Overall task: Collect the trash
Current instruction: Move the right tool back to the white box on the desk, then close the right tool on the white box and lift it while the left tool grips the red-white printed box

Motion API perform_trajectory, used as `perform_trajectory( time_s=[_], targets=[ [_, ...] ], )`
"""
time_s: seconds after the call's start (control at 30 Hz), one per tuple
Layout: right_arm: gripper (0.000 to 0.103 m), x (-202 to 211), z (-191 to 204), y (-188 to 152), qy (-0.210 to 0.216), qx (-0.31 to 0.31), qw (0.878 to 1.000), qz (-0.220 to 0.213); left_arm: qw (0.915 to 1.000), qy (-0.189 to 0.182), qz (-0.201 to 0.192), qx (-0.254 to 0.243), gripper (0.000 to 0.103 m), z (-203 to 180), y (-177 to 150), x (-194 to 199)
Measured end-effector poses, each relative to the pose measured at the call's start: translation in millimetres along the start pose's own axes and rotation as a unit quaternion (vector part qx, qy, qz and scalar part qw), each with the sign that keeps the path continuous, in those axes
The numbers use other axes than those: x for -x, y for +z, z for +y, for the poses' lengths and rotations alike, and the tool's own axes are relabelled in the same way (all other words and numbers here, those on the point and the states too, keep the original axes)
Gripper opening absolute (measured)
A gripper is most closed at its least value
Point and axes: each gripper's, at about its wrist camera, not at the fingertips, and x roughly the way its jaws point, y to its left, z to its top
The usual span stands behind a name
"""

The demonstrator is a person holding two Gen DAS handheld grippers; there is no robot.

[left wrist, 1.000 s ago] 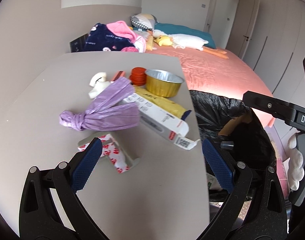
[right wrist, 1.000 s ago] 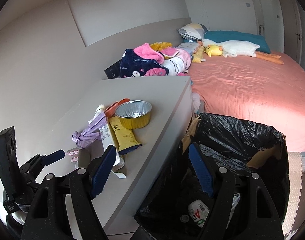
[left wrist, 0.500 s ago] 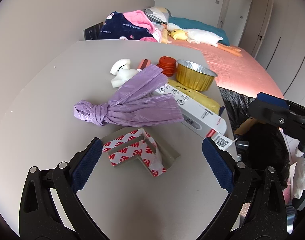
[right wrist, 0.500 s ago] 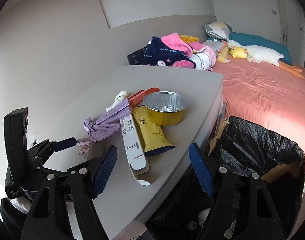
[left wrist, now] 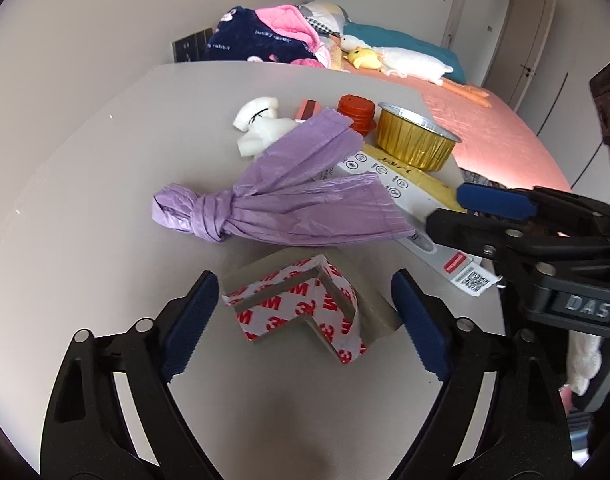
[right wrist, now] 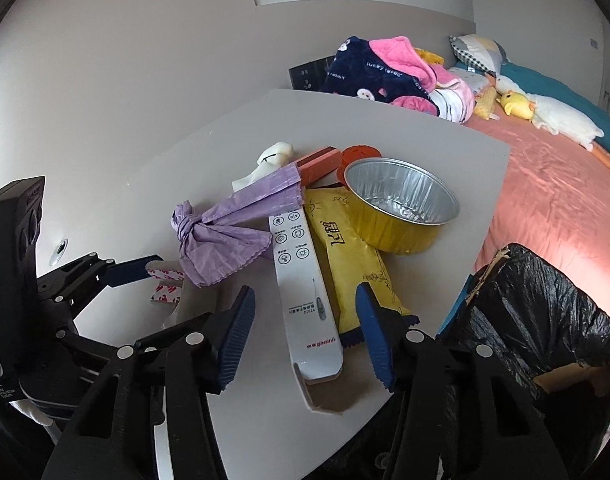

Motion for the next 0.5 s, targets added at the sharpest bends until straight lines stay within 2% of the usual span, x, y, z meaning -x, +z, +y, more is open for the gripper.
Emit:
perform_trajectory(
  time_s=[0.1,0.4,0.5],
  targets=[
    [0.051,-6.5,-0.5,5.1,-0.005,0.004,1.0,0.003,1.0,-0.004,0.0,0.0,0.082,0.2,-0.9,-0.3],
    [0.036,-12.7,7.1,9.8,0.02,0.016,1.0,0.008,0.9994,-0.023,0.01,0.024,0.082,6.0,-1.8,-1.7],
    [0.036,-18.8,11.3,8.9,0.014,0.025,0.999,0.018,0.9993,-0.023,0.011,0.027,0.082,8.8,-1.0,-3.2]
  ],
)
